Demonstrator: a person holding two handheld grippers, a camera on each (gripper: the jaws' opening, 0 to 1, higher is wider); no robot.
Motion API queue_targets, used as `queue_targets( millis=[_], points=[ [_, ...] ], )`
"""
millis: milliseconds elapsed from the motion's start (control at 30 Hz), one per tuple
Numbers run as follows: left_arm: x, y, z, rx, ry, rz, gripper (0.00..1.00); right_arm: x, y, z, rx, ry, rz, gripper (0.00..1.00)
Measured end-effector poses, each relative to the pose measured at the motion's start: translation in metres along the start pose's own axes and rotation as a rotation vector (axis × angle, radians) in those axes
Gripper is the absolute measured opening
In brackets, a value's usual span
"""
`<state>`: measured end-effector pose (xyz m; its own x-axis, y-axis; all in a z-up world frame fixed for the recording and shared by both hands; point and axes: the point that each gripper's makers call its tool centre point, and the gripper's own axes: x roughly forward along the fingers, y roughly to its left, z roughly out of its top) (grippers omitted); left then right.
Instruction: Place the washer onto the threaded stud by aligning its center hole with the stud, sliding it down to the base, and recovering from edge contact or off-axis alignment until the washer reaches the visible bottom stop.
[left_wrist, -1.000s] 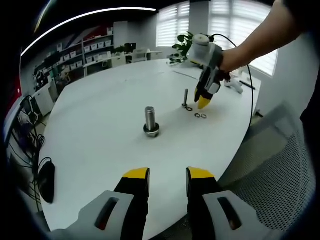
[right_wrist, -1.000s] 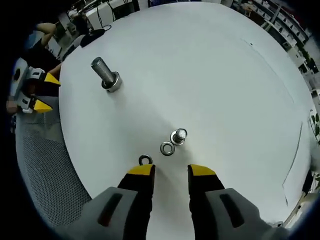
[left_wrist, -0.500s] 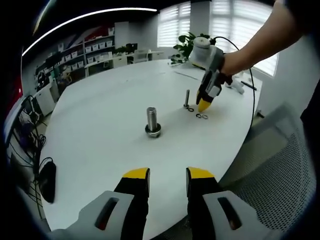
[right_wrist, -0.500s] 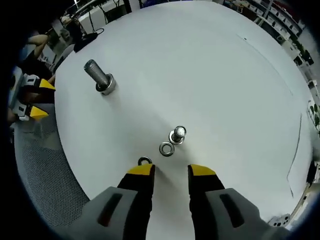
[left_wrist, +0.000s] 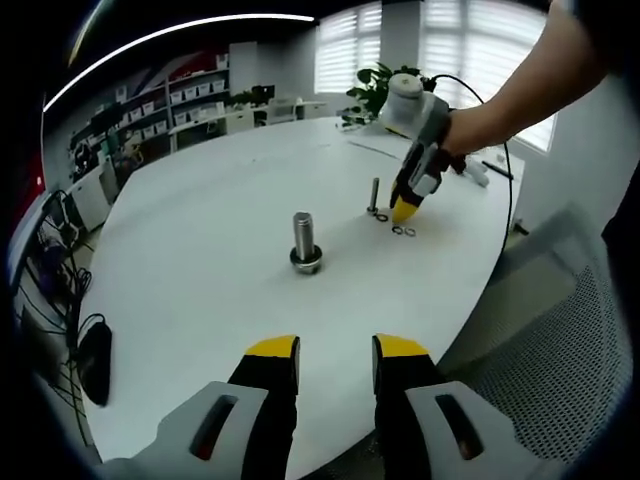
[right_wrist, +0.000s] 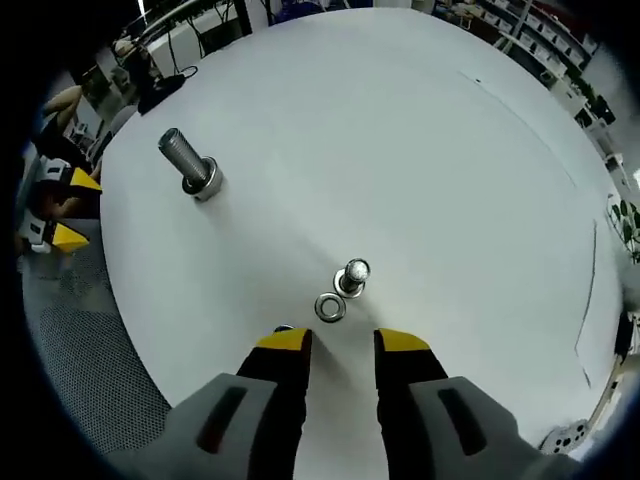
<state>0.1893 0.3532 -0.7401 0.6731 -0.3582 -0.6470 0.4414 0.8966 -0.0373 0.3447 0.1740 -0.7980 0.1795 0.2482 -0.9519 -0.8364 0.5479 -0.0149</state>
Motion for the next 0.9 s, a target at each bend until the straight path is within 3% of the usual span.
queue_targets(
  millis=[433, 767, 900],
  points=[
    [0.001, 0.002, -0.001, -0.01, 0.01, 0.006, 0.27, 0.004, -0.001, 0.01, 0.044, -0.049, -0.012, 0.24],
    [0.001, 0.003, -0.002, -0.012, 0.012, 0.012, 0.27, 0.005, 0.004, 0.014, -0.02, -0.047, -0.001, 0.19],
    [0.001, 0.002, -0.002, -0.002, 0.014, 0.014, 0.27, 0.007, 0.0, 0.015, -0.004, -0.047, 0.002, 0.18]
  ],
)
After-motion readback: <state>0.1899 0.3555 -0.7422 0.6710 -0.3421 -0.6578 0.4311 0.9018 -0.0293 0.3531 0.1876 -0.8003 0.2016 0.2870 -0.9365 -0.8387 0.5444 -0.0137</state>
